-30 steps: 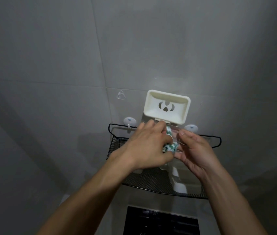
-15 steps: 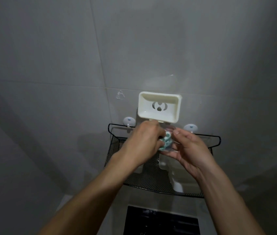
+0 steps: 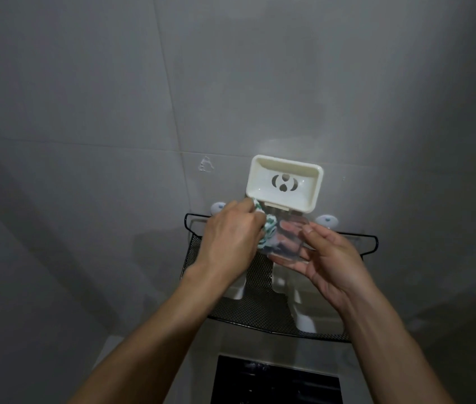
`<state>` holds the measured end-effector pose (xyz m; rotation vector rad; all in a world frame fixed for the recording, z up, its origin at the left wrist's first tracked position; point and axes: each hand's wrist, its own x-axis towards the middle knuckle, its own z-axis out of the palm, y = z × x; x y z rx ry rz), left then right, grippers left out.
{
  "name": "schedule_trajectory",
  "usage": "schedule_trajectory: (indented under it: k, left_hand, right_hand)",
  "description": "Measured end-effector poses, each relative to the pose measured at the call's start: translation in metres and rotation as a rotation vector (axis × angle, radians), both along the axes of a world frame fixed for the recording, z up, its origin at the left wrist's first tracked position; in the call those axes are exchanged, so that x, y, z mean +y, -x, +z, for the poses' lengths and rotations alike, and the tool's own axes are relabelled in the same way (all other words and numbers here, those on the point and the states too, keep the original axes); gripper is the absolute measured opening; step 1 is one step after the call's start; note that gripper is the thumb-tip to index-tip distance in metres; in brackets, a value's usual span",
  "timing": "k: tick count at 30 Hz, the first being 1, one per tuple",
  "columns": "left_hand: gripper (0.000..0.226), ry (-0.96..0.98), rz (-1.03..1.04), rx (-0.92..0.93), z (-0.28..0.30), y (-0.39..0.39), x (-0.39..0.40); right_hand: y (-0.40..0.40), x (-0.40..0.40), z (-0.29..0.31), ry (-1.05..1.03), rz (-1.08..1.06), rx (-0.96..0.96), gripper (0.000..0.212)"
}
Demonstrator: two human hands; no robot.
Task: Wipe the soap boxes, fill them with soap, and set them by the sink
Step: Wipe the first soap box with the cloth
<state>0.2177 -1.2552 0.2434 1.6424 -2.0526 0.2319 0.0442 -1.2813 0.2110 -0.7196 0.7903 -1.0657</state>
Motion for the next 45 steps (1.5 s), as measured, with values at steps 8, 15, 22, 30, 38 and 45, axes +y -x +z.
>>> schedule_trajectory:
  k: [8,15,22,30,38,45]
  left_hand:
    - [0.028,0.030,-0.155,-0.069,-0.007,0.002,0.005]
    - [0.043,-0.121,-0.199,-0.172,-0.006,-0.002,0.004]
    - [0.041,-0.048,-0.115,-0.261,-0.009,0.004,0.003]
    - [0.050,-0.055,0.036,-0.231,-0.013,0.013,0.008]
    - [0.034,-0.175,-0.033,-0.192,-0.012,0.009,0.011]
    - [0.033,-0.296,-0.296,0.103,-0.001,0.020,0.013]
  right_hand:
    - [0.002,0.001,0.001,0.008,-0.002,0.014,0.030]
    - [0.003,0.003,0.003,0.018,-0.003,0.048,0.029]
    - [0.011,-0.002,0.005,0.058,-0.027,0.050,0.026]
    - [0.010,-0.001,0.005,0.102,-0.070,0.081,0.020]
    - [0.013,-0.002,-0.001,0.058,-0.108,0.113,0.022]
    - [0.006,0.002,0.004,0.068,-0.070,0.031,0.025]
